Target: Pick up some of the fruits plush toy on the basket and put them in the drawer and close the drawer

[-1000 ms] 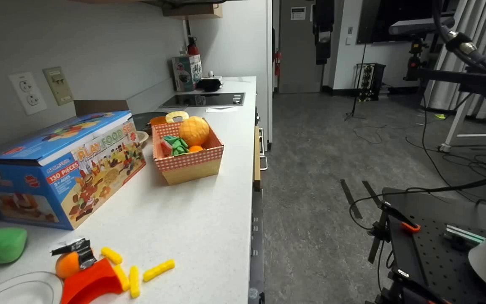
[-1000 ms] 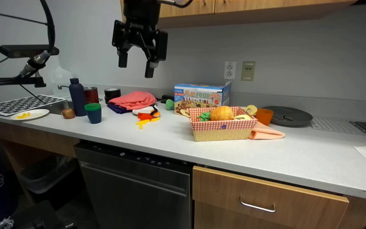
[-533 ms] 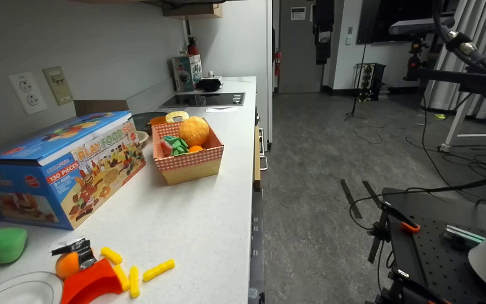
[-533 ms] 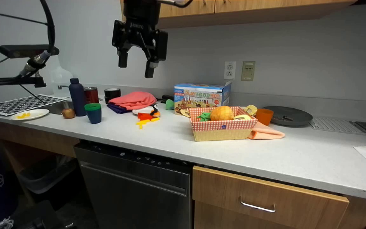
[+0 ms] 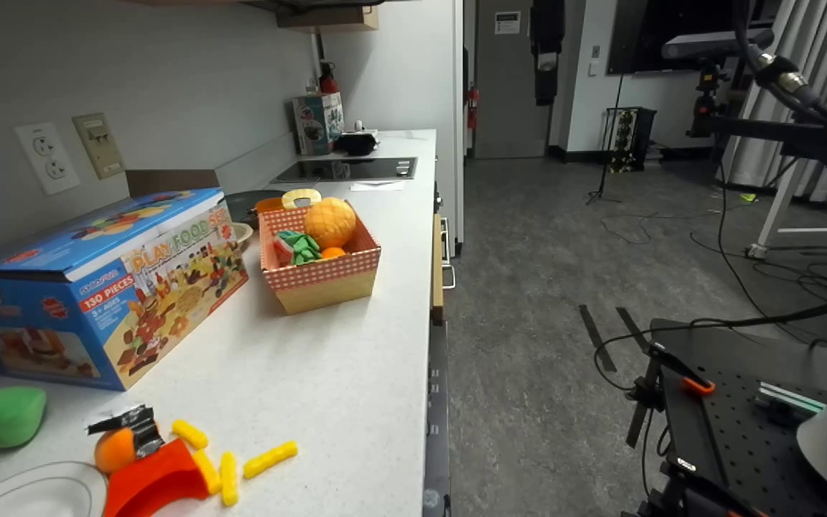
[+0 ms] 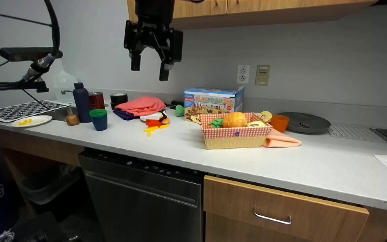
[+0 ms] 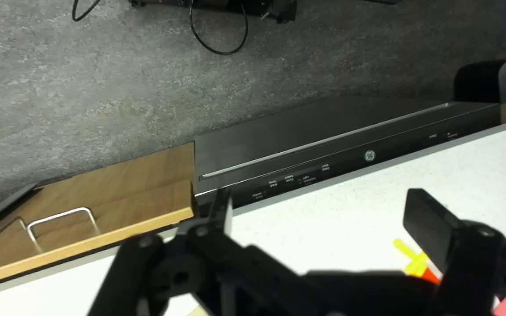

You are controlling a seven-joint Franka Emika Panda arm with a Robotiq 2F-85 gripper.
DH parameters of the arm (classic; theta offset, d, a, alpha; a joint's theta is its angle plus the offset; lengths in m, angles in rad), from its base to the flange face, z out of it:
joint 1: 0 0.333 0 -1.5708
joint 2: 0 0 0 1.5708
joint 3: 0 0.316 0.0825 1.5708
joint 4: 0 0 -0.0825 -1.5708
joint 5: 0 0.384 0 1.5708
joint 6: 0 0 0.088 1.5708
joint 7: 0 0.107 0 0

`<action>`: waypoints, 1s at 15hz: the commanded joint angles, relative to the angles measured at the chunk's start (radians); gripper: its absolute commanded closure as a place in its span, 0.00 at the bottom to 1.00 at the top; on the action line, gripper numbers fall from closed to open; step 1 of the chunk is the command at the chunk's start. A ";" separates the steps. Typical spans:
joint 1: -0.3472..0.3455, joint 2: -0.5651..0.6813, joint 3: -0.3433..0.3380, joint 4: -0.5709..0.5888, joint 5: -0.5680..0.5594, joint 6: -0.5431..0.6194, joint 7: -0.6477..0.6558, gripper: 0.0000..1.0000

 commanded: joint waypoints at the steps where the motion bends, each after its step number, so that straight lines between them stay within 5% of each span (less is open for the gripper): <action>1: -0.064 0.033 -0.020 0.063 -0.045 0.040 0.036 0.00; 10: -0.095 0.027 -0.028 0.048 -0.049 0.089 0.069 0.00; 15: -0.155 0.202 -0.150 0.136 0.050 0.188 0.022 0.00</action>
